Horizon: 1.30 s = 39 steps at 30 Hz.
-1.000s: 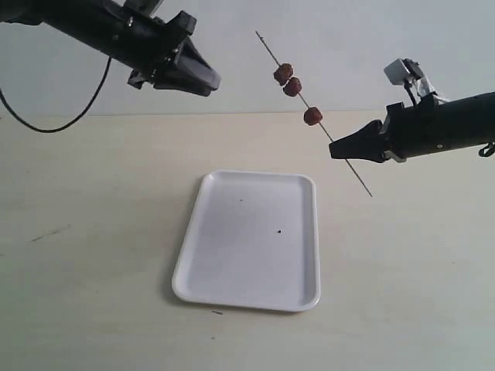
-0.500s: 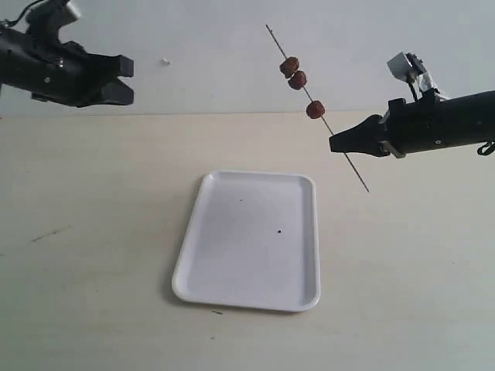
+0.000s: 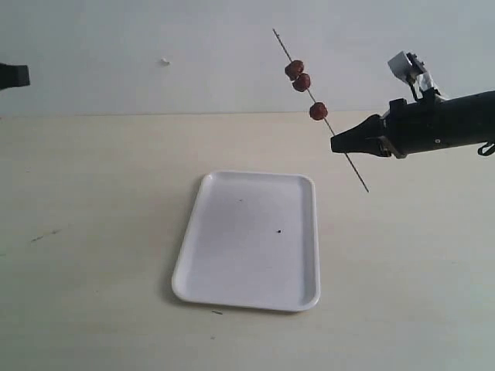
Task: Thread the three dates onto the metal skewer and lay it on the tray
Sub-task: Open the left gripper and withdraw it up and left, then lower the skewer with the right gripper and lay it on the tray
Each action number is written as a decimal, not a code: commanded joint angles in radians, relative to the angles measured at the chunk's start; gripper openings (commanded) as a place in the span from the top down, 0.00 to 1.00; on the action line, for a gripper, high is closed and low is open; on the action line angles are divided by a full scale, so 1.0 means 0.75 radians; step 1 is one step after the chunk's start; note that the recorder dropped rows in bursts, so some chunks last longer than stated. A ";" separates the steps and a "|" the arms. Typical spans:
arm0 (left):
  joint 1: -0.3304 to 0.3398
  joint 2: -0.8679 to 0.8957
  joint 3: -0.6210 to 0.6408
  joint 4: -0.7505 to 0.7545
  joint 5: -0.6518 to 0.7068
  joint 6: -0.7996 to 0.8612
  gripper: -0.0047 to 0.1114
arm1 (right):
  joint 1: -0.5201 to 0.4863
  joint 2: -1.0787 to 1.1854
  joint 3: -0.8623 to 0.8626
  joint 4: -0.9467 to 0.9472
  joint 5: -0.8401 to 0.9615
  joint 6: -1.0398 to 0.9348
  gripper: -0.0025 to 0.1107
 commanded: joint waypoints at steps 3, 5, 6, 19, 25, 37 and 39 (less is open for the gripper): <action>0.002 -0.054 0.012 0.021 -0.045 -0.012 0.96 | 0.006 -0.006 0.000 -0.016 0.003 0.243 0.98; 0.002 -0.054 0.015 0.035 -0.047 -0.068 0.96 | 0.019 -0.006 0.000 -0.032 0.011 0.313 0.98; 0.002 -0.054 0.021 0.060 -0.047 -0.101 0.96 | 0.030 -0.006 0.000 -0.045 0.015 0.332 0.98; 0.002 -0.054 0.199 0.841 -0.252 -0.958 0.96 | 0.184 -0.014 0.000 -0.076 -0.060 0.519 0.98; 0.002 -0.054 0.300 1.323 -0.441 -1.392 0.96 | 0.184 -0.128 0.070 -0.089 -0.177 0.532 0.98; 0.002 -0.054 0.421 1.383 -0.682 -1.496 0.96 | 0.203 -0.557 0.444 -0.014 -0.450 0.612 0.98; 0.002 -0.054 0.421 1.383 -0.689 -1.509 0.96 | 0.238 -0.621 0.514 0.080 -0.464 0.609 0.98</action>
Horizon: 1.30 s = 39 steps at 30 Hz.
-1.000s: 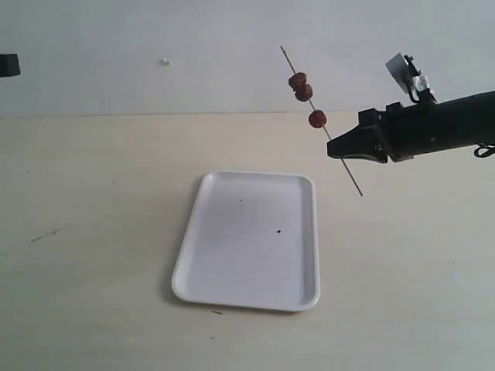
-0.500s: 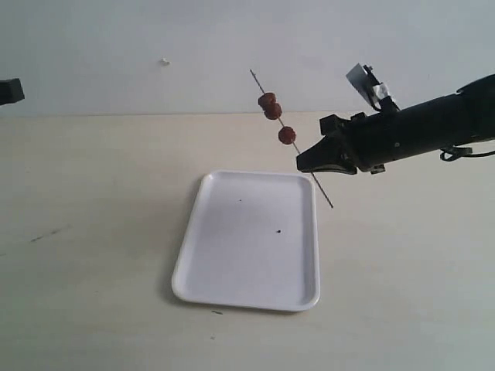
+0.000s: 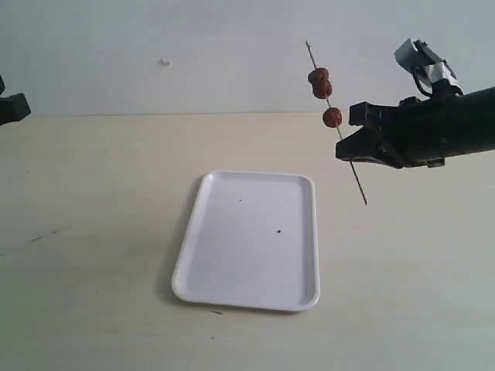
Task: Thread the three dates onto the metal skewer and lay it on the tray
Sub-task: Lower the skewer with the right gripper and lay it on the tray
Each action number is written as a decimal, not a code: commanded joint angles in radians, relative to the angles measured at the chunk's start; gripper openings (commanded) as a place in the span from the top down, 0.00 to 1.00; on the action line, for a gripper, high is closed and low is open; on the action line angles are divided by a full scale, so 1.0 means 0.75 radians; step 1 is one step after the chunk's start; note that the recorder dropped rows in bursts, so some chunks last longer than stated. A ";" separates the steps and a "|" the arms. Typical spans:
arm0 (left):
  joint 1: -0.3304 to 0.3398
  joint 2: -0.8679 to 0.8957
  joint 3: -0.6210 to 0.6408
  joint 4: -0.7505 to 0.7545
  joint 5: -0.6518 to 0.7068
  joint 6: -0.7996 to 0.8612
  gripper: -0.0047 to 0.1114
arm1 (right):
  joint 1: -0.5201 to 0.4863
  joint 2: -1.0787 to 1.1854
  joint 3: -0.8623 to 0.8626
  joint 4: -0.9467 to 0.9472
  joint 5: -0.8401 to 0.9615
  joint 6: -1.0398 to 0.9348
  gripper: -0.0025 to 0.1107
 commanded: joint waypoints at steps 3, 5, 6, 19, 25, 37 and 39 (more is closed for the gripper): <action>0.002 -0.003 0.011 0.050 -0.026 -0.120 0.96 | 0.150 -0.197 0.192 0.213 -0.136 -0.004 0.98; 0.002 -0.003 0.011 0.135 -0.022 -0.170 0.96 | 0.243 -0.224 0.228 0.236 -0.279 0.013 0.98; 0.002 -0.003 0.011 0.184 -0.022 -0.199 0.96 | 0.298 -0.231 0.242 0.274 -0.343 0.019 0.98; 0.002 -0.003 0.017 0.373 -0.058 -0.373 0.96 | 0.700 -0.063 0.248 0.493 -0.677 0.142 0.98; 0.002 -0.003 0.022 0.373 -0.067 -0.385 0.96 | 0.700 0.108 0.231 0.493 -0.663 0.183 0.98; 0.002 -0.003 0.022 0.373 -0.077 -0.399 0.96 | 0.700 0.260 0.141 0.493 -0.579 0.186 0.93; 0.002 -0.003 0.022 0.373 -0.077 -0.399 0.96 | 0.700 0.260 0.141 0.493 -0.579 0.186 0.88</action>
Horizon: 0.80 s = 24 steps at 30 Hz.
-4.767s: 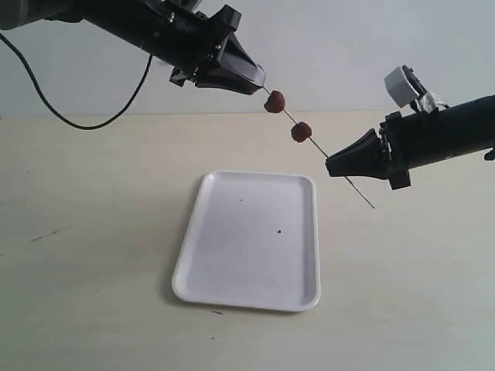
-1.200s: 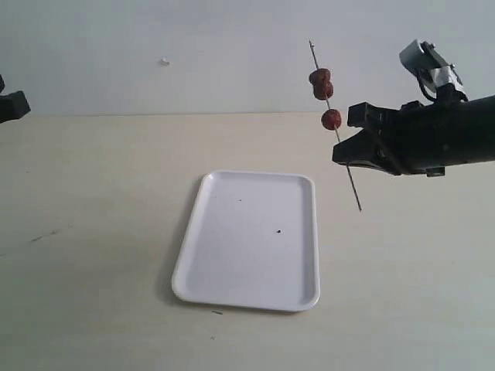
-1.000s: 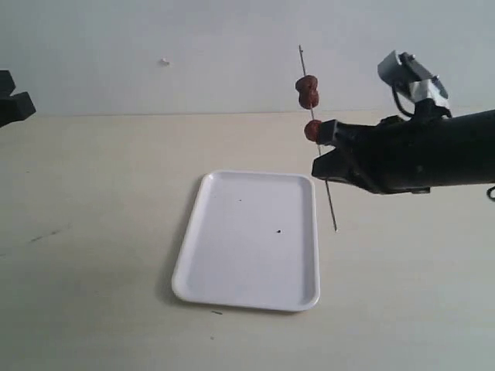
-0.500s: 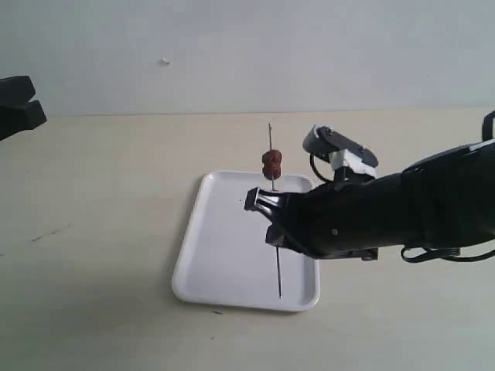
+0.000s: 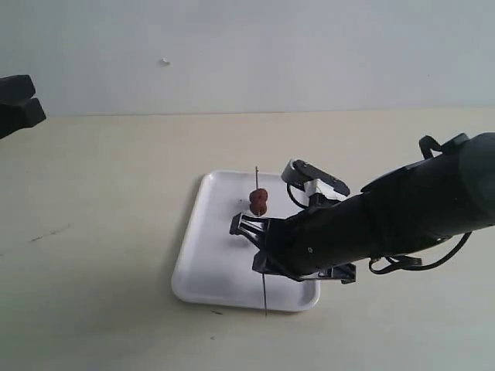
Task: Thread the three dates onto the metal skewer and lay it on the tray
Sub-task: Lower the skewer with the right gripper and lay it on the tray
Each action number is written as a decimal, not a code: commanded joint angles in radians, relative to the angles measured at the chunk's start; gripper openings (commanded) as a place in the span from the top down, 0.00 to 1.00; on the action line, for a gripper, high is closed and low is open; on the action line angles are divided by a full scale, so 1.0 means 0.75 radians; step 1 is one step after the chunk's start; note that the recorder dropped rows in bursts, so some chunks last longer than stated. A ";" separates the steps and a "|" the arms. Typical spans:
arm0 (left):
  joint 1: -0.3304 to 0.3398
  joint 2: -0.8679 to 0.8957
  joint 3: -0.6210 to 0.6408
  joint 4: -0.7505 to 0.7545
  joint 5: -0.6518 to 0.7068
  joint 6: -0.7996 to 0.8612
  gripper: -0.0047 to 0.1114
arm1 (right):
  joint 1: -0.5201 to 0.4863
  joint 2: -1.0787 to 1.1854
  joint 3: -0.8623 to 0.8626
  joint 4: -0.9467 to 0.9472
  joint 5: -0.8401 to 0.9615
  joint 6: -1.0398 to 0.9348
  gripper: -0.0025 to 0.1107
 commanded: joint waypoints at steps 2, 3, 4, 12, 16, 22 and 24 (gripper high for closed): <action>0.002 -0.003 0.003 0.005 -0.024 -0.012 0.96 | 0.003 0.008 -0.012 0.000 -0.006 -0.001 0.80; 0.002 -0.003 0.003 0.007 -0.024 -0.012 0.96 | 0.003 0.008 -0.012 0.000 -0.012 -0.009 0.77; 0.002 -0.003 0.003 0.007 -0.024 -0.012 0.96 | 0.003 0.008 -0.012 0.000 -0.018 -0.016 0.74; 0.002 -0.003 0.003 0.010 -0.019 -0.012 0.96 | 0.003 -0.004 -0.012 0.000 -0.069 -0.051 0.65; 0.002 -0.003 0.003 0.010 -0.017 -0.012 0.96 | 0.003 -0.055 -0.012 0.000 -0.038 -0.109 0.65; 0.002 -0.006 0.017 0.016 0.015 -0.009 0.96 | 0.003 -0.232 0.006 -0.044 -0.042 -0.110 0.65; 0.002 -0.015 0.039 0.016 -0.008 -0.006 0.96 | 0.003 -0.293 0.018 -0.086 -0.055 -0.110 0.65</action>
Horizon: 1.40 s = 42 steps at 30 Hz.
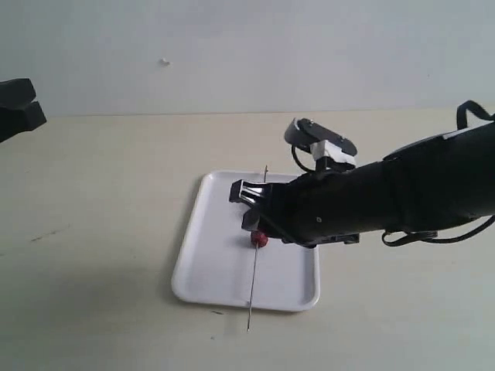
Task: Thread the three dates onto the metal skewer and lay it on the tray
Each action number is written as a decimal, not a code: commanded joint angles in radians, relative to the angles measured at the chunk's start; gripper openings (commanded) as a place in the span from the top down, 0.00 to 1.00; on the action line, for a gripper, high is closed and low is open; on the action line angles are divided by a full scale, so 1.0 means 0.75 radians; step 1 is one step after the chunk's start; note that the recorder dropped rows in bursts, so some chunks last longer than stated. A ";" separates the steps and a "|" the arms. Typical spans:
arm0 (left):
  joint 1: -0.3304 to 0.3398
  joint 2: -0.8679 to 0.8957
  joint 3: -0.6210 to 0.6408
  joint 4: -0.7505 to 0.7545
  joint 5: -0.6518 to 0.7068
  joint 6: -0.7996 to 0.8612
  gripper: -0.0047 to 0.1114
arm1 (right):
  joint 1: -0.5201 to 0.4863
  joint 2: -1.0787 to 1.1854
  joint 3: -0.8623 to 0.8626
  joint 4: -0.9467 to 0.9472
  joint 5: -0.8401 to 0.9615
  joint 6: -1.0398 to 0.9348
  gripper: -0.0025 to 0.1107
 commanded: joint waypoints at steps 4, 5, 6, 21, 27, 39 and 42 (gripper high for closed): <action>0.002 -0.081 0.120 0.025 -0.098 0.048 0.96 | 0.003 -0.284 0.078 -0.261 -0.045 -0.011 0.65; 0.002 -0.100 0.140 0.025 -0.112 0.069 0.96 | 0.003 -0.330 0.092 -0.282 -0.055 -0.011 0.65; 0.002 -0.150 0.190 0.025 -0.142 0.086 0.96 | 0.003 -0.429 0.138 -0.316 -0.098 -0.011 0.65; 0.002 -0.734 0.605 0.019 -0.128 0.127 0.96 | 0.003 -1.200 0.600 -0.615 -0.620 -0.189 0.72; 0.004 -0.960 0.683 -0.111 0.040 0.137 0.96 | 0.003 -1.332 0.643 -0.683 -0.620 -0.163 0.76; 0.004 -1.413 0.683 -0.151 0.533 0.100 0.96 | 0.003 -1.573 0.722 -0.841 -0.569 -0.138 0.96; 0.004 -1.515 0.683 -0.151 0.619 0.096 0.96 | 0.003 -1.664 0.779 -0.941 -0.605 -0.017 0.98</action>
